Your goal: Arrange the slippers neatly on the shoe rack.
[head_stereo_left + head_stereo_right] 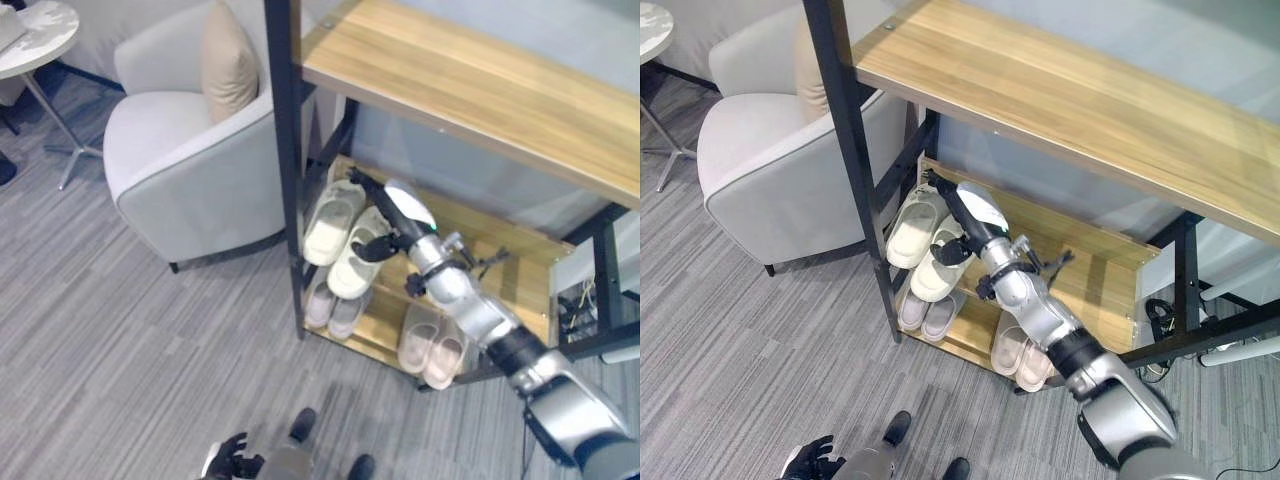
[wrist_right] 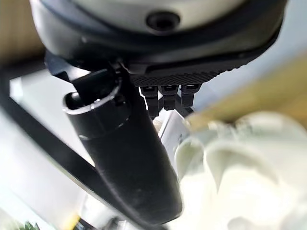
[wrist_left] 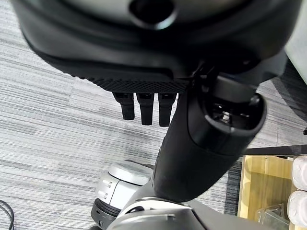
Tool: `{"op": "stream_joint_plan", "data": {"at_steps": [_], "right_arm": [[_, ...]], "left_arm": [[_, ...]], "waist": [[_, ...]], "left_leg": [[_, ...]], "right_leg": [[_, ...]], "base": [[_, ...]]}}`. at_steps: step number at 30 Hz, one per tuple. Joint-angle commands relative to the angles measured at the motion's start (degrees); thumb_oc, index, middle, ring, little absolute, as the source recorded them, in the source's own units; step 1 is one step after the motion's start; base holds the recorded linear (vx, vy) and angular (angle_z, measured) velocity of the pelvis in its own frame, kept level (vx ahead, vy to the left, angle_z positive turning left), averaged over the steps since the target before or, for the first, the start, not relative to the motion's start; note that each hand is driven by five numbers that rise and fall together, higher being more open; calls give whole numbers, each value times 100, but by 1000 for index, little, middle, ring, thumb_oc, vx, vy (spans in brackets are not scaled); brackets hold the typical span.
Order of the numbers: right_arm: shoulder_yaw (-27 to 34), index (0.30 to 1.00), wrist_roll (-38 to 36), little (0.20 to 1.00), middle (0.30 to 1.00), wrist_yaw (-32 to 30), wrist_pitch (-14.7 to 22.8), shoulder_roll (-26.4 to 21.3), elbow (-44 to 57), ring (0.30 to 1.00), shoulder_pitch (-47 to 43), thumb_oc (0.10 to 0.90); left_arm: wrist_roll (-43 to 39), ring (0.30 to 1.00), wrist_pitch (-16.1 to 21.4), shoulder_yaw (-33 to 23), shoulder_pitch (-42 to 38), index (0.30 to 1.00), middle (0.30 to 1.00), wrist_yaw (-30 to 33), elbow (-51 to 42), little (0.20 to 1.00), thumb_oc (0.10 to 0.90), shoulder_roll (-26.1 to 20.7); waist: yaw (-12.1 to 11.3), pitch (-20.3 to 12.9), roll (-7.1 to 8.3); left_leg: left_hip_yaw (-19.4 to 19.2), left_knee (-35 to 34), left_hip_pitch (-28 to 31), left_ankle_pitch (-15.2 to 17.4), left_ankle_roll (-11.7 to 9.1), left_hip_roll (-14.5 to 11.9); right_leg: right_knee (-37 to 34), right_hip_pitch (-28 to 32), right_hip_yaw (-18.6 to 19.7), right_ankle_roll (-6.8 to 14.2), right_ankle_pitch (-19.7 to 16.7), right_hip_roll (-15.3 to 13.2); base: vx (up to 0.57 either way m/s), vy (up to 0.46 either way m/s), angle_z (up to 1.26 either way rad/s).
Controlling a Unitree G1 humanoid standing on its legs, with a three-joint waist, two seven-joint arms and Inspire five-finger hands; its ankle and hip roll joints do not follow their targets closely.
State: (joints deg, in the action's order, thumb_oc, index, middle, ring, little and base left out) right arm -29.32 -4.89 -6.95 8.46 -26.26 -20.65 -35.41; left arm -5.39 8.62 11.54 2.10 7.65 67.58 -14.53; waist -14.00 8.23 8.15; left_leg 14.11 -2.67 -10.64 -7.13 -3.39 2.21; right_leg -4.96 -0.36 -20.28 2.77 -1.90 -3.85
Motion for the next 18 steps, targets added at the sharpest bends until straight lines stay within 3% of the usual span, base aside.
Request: {"op": "stream_joint_plan", "data": {"at_steps": [1, 4, 7, 18], "right_arm": [[404, 900, -1654, 900, 900, 505, 596, -45, 445, 900, 131, 800], [346, 900, -2537, 900, 900, 973, 537, -112, 567, 900, 453, 800], [299, 900, -2757, 900, 900, 1099, 468, -135, 568, 900, 572, 800], [176, 900, -2579, 900, 900, 1121, 399, -47, 191, 900, 625, 800]], "left_arm": [[289, 900, 21, 253, 145, 900, 900, -277, 464, 900, 800, 224], [326, 900, 22, 252, 167, 900, 900, -355, 521, 900, 800, 231], [317, 900, 18, 262, 172, 900, 900, -390, 526, 900, 800, 244], [262, 900, 42, 355, 165, 900, 900, -423, 526, 900, 800, 288]], "waist": [[99, -462, -102], [140, -482, -114], [164, -496, -119], [204, -478, -127]], "left_leg": [[-479, -233, 550, 466, -83, -188], [-503, -233, 570, 471, -99, -192], [-514, -233, 577, 476, -101, -202], [-538, -233, 568, 479, -106, -226]], "right_leg": [[47, -6, 275, 352, 181, -120], [44, 1, 270, 355, 180, -117], [44, 3, 278, 354, 180, -112], [41, -27, 301, 352, 182, -97]], "base": [[4, 1, -4], [6, -1, -4], [7, 0, -8], [0, 0, -1]]}}
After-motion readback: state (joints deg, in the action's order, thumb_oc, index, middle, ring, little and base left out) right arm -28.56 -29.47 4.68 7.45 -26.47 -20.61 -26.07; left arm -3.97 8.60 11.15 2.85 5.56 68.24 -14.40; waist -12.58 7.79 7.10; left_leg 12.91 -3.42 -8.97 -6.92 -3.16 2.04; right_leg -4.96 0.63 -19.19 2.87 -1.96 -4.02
